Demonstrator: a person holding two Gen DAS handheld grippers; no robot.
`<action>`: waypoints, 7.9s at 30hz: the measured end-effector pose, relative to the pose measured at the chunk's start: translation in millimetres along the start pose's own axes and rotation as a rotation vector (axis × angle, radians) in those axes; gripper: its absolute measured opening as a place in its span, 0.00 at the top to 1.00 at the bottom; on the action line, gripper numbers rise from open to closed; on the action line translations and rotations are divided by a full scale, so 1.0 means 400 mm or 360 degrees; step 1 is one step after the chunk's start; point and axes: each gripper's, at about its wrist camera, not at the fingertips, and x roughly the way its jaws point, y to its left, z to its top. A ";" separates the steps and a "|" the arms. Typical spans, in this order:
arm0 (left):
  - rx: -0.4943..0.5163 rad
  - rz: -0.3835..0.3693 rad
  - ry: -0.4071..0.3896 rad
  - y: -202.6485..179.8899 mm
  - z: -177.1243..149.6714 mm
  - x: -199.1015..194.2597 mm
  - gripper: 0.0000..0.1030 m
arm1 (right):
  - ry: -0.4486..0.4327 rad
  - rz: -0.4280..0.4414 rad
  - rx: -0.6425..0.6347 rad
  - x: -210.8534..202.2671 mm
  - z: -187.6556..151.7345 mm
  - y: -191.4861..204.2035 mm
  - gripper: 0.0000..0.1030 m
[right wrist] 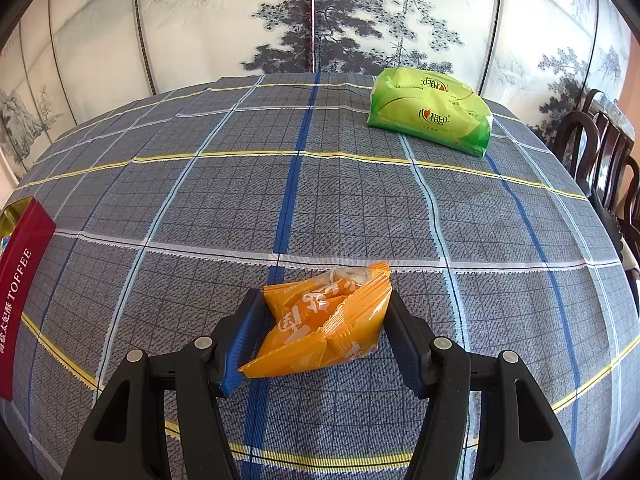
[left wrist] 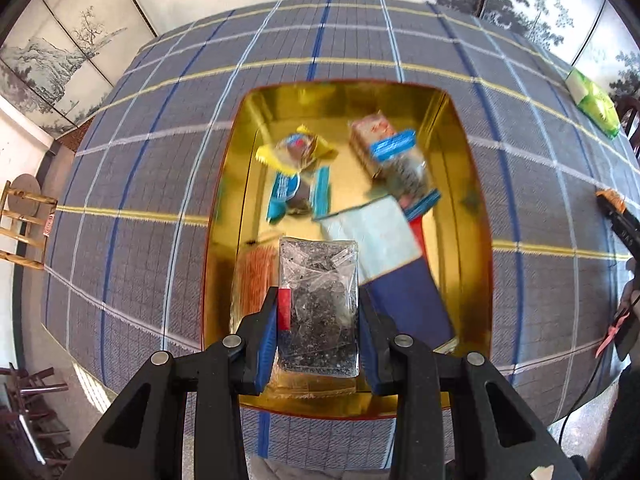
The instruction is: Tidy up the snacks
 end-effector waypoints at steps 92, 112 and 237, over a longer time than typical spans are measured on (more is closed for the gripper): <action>-0.0283 0.0034 -0.0391 0.173 -0.078 -0.082 0.24 | -0.0036 0.0214 -0.0102 -0.174 0.040 0.255 0.46; -0.0447 0.0104 -0.0354 0.294 -0.148 -0.085 0.24 | -0.0063 0.0627 -0.0447 -0.235 0.029 0.638 0.46; -0.0212 0.0119 -0.0305 0.065 -0.253 -0.090 0.24 | 0.0132 0.0392 -0.0368 -0.323 -0.192 0.655 0.07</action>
